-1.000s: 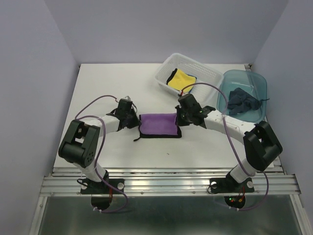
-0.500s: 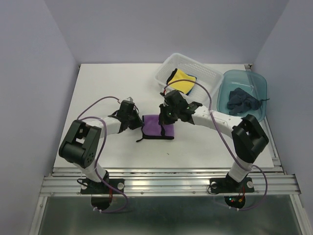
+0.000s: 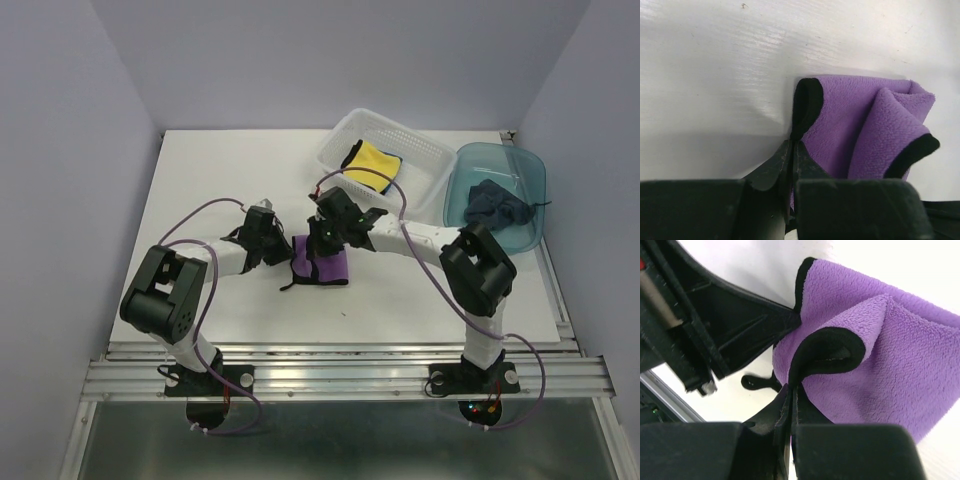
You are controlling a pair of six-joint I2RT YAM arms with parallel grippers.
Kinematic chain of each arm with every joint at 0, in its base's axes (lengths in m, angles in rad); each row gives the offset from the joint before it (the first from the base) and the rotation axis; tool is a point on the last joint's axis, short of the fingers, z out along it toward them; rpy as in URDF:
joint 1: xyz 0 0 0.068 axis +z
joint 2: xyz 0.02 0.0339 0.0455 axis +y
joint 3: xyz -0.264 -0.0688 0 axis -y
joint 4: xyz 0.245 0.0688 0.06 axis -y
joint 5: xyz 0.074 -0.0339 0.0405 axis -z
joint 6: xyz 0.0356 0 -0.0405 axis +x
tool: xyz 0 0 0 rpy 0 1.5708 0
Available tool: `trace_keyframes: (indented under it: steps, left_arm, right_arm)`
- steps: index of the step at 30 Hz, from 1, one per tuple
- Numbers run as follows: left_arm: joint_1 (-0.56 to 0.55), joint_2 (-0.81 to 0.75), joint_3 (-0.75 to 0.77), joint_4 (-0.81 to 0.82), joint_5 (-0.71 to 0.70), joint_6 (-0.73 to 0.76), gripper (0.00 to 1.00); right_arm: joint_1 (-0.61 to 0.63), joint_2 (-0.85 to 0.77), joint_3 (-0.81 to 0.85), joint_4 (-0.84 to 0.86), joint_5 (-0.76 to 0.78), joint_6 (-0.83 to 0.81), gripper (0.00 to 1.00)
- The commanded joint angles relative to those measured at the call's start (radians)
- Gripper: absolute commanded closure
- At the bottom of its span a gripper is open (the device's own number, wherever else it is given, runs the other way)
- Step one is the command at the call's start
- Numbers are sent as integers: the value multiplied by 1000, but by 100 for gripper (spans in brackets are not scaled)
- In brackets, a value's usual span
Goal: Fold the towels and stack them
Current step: Fold the towel
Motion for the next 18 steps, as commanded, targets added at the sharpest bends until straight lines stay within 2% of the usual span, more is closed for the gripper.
trace_keyframes:
  steps: [1,18]
  left_arm:
    - [-7,-28,-26,-20,9,12,100]
    - [-7,-19,-27,-14,20,19,100]
  right_arm:
    - [12,29,72,71,-11,37,99]
    - [16,100,103,74,16,63,99]
